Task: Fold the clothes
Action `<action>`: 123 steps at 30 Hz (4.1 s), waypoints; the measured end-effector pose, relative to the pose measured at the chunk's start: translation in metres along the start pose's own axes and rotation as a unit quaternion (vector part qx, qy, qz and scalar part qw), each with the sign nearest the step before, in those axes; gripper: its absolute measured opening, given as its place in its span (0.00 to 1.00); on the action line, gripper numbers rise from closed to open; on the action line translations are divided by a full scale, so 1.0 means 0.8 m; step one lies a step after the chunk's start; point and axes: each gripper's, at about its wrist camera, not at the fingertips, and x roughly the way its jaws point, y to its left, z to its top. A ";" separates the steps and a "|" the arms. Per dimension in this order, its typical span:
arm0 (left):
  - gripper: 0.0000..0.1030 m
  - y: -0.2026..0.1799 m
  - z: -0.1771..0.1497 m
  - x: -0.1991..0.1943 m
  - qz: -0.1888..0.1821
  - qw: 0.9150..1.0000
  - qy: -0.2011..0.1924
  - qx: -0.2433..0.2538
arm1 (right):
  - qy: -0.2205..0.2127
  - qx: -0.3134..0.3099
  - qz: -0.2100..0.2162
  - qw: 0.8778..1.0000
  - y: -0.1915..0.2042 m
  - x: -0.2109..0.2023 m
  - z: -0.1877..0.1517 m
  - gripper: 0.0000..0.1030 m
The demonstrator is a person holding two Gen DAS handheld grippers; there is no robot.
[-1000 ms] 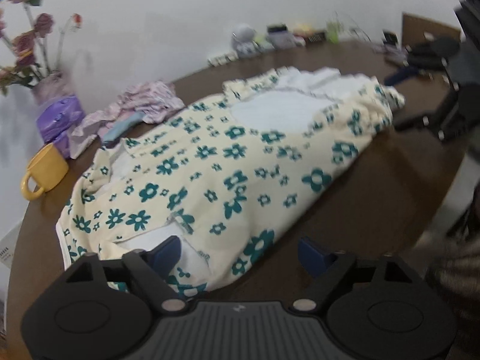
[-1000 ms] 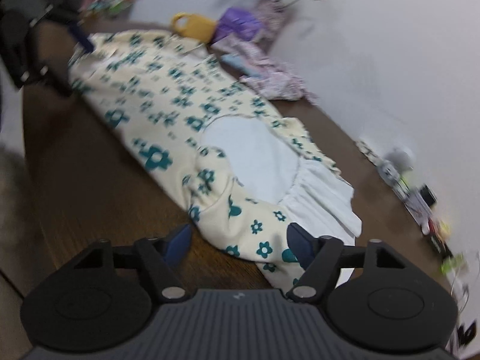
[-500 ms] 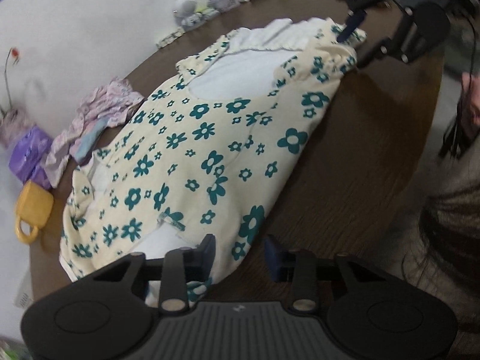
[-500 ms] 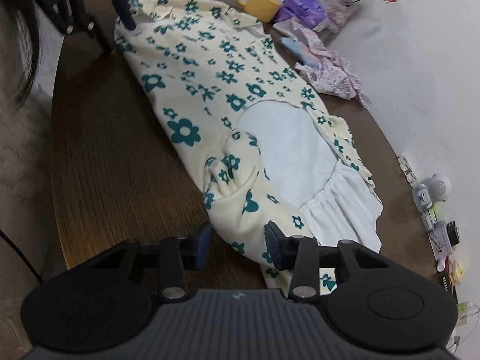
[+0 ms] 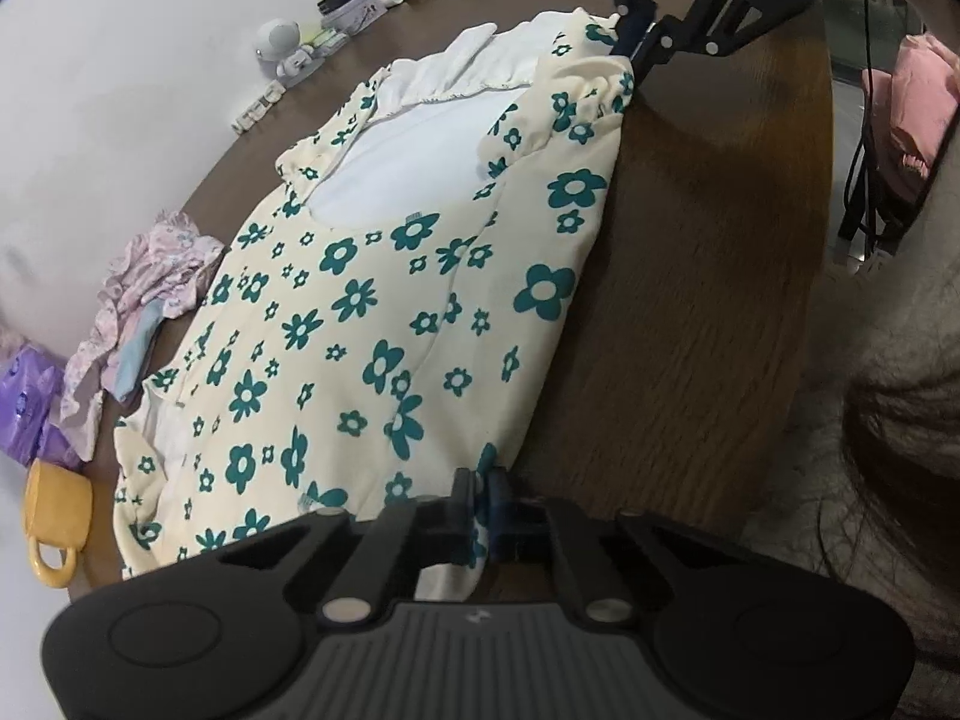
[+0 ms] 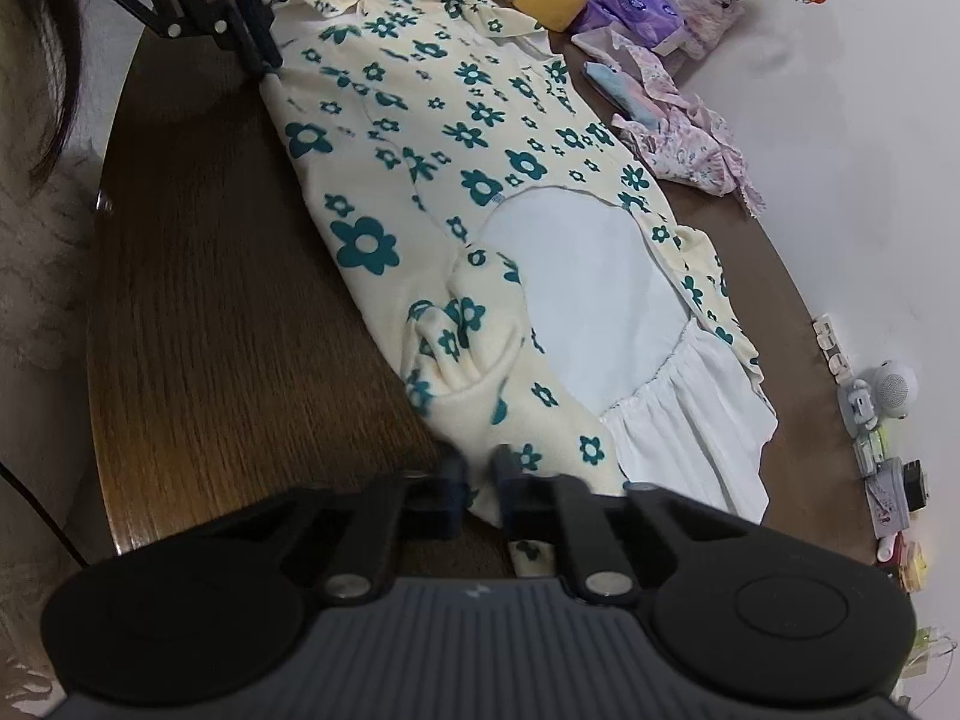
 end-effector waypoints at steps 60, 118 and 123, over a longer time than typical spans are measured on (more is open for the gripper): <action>0.06 0.137 0.053 0.090 0.026 1.000 0.010 -0.004 | -0.048 0.148 0.070 0.985 -0.155 -0.005 -0.010 0.42; 0.38 0.134 -0.089 -0.024 0.091 0.927 -0.110 -0.348 | -0.176 0.341 0.068 0.921 -0.098 0.070 0.047 0.47; 0.39 0.132 -0.111 -0.026 0.089 0.933 -0.110 -0.331 | -0.153 0.365 0.060 0.916 -0.097 0.095 0.056 0.47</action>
